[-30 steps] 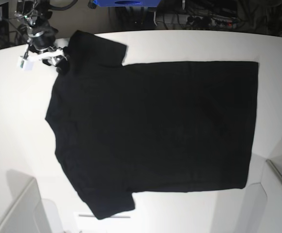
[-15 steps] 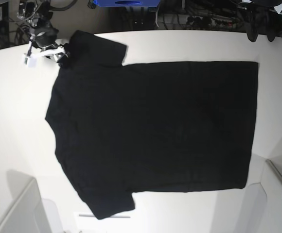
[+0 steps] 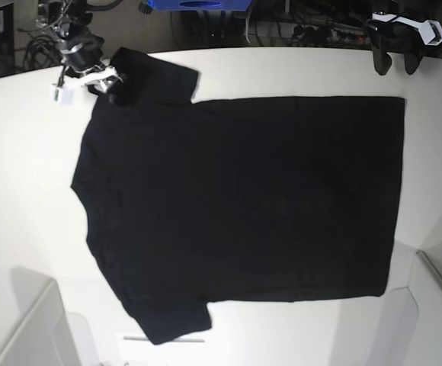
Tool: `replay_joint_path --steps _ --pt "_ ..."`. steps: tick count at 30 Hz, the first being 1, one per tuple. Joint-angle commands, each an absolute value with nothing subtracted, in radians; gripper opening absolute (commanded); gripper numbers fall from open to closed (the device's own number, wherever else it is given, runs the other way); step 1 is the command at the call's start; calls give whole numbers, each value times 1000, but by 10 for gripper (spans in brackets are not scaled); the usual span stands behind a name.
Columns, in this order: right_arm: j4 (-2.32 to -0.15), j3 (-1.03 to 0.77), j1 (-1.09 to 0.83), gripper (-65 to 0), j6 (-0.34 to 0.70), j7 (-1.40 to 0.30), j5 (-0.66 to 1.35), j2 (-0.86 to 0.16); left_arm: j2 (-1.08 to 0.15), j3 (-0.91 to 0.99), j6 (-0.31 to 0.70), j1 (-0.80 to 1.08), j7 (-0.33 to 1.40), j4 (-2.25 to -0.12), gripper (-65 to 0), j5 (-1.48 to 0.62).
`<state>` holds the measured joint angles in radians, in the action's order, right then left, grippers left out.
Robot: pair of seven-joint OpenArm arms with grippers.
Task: Fold the T-shirt properly
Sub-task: 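Grasp the shoulder corner of the black T-shirt with the right gripper, then grasp the opposite shoulder corner of the shirt with the left gripper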
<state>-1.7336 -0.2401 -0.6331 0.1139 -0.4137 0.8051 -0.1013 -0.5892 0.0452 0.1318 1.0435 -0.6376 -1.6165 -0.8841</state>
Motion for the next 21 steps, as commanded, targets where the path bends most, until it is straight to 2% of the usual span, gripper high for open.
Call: replay_joint_path --steps 1,3,8,12,17,18,21 --pt "-1715 -228 -651 -225 96 -481 794 -104 -598 53 137 1053 -661 -1626 -202 -885" --pt "-1696 -220 -650 -225 96 -481 794 -104 -598 53 137 1038 -659 -1620 -202 -898" --pt "-1672 -188 -650 -234 117 -481 794 -104 -602 53 137 1012 -659 -1552 -202 -1093" --pt "-1639 -189 -642 -363 117 -478 794 -104 -604 50 137 1003 -657 -1534 -202 -1093" --pt "-1638 -196 -638 -623 117 -478 794 -104 -601 54 137 946 -516 -1535 -202 -1104" --pt "-1638 -196 -636 -650 117 -479 794 -104 -598 61 137 935 -495 -1535 -202 -1104" --pt "-1638 -196 -636 -650 117 -479 794 -104 -567 125 137 921 -418 -1541 -202 -1113"
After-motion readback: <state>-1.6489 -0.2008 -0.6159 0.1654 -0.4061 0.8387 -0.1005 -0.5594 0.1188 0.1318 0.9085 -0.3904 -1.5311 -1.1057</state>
